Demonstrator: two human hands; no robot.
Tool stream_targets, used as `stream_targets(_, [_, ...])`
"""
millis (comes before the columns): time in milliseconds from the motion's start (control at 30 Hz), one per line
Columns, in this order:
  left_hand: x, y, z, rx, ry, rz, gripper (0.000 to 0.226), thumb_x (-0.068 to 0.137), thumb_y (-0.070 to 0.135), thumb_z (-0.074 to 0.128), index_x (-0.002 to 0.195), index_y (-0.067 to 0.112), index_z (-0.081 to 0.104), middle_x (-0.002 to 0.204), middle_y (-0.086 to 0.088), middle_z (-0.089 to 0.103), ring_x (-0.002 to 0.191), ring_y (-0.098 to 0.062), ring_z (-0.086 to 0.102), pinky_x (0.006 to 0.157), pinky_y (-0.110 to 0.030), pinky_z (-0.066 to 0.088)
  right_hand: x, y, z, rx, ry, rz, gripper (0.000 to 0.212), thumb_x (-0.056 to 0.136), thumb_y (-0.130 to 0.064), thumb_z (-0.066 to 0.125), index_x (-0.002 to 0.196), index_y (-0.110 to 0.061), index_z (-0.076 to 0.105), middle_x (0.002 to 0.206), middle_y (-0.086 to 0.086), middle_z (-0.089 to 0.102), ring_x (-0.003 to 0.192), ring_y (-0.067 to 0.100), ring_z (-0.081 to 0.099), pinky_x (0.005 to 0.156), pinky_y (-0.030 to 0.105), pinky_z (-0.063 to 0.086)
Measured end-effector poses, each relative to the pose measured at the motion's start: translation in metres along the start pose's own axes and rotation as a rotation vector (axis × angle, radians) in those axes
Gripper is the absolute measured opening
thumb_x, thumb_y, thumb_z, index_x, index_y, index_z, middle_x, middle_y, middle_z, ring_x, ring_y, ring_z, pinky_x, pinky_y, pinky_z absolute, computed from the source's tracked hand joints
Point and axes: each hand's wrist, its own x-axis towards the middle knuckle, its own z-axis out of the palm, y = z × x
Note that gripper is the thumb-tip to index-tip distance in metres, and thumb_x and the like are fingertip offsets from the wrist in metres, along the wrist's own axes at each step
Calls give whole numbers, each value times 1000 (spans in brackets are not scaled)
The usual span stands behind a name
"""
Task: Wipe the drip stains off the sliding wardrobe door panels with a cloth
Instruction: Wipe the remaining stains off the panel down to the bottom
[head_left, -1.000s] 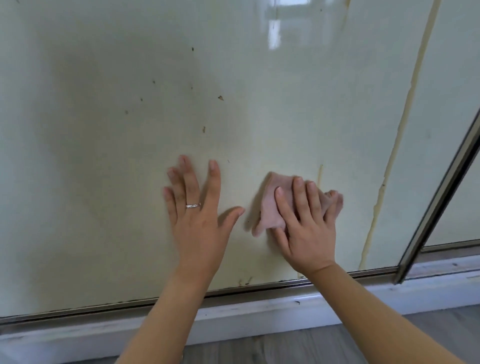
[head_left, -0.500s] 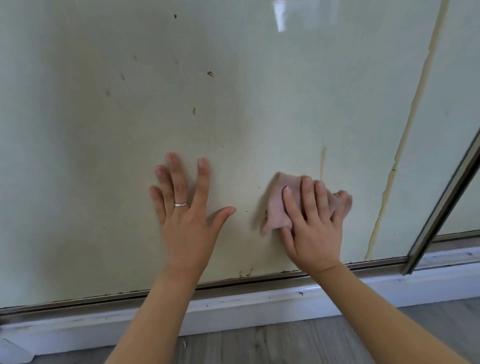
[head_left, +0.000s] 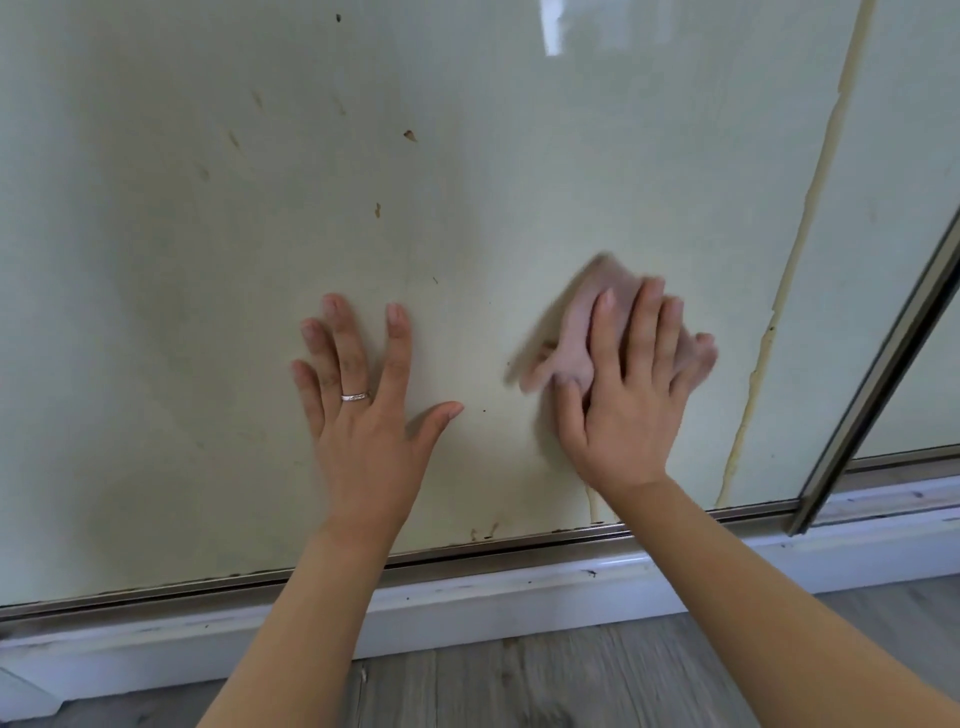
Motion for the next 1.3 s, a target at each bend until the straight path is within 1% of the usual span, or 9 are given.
stream_targets(100, [0,0,2,3,0,5,83,80,58,45,146,26,6,149,-21,0,137,-40,-1,111,-47,3,27,-3,4,16,58,60,59,100,-46,19,152,-19,16,153,22,24,149,25,2,114,57,4])
stream_targets(267, [0,0,1,-18,0,2,82,81,58,45,147,25,7,149,-21,-1,138,-40,-3,111,-49,4,-49,26,4,-53,-93,-195,61,102,-45,20,155,-24,-1,162,3,-12,149,20,-8,112,58,7])
stream_targets(467, [0,0,2,-3,14,9,83,81,56,49,147,19,15,149,-25,6,137,-41,0,111,-48,4,-5,8,3,-6,-22,-114,59,101,-44,21,155,-26,3,154,15,16,148,17,-11,115,53,-1])
stream_targets(633, [2,-2,3,-10,15,13,83,81,59,46,146,24,8,148,-21,0,137,-40,-2,111,-45,0,-61,26,10,-62,-127,-283,63,101,-44,28,155,-25,2,163,4,-8,150,22,-4,114,57,2])
stream_targets(733, [1,-1,2,-6,17,16,83,81,58,47,147,22,10,149,-24,3,137,-40,-2,111,-45,1,-80,35,4,-89,-190,-352,54,103,-42,25,153,-27,11,161,6,1,148,25,4,110,61,9])
stream_targets(967, [1,-4,5,-17,41,34,81,82,59,47,146,19,15,147,-26,6,136,-41,0,111,-47,2,-17,3,12,8,-25,-228,50,103,-41,26,150,-26,18,156,12,16,149,16,-7,116,54,0])
stream_targets(1100, [-1,-3,5,2,51,34,81,83,59,46,146,17,16,146,-25,5,136,-41,1,113,-43,-1,-68,22,11,-2,-154,-446,55,104,-40,26,155,-28,9,163,0,-3,150,18,-1,117,54,0])
stream_targets(1200, [-15,-5,11,-1,20,24,81,84,60,45,148,22,10,146,-23,1,136,-41,-1,114,-40,-3,-94,40,5,-32,-295,-646,49,100,-33,31,149,-26,29,157,2,16,144,21,14,117,51,2])
stream_targets(1300, [-42,-16,21,43,-20,94,86,84,58,45,149,29,-2,147,-25,3,136,-40,-1,115,-43,0,-110,49,5,-62,-377,-756,44,102,-32,23,144,-26,34,152,0,29,149,19,5,119,49,0])
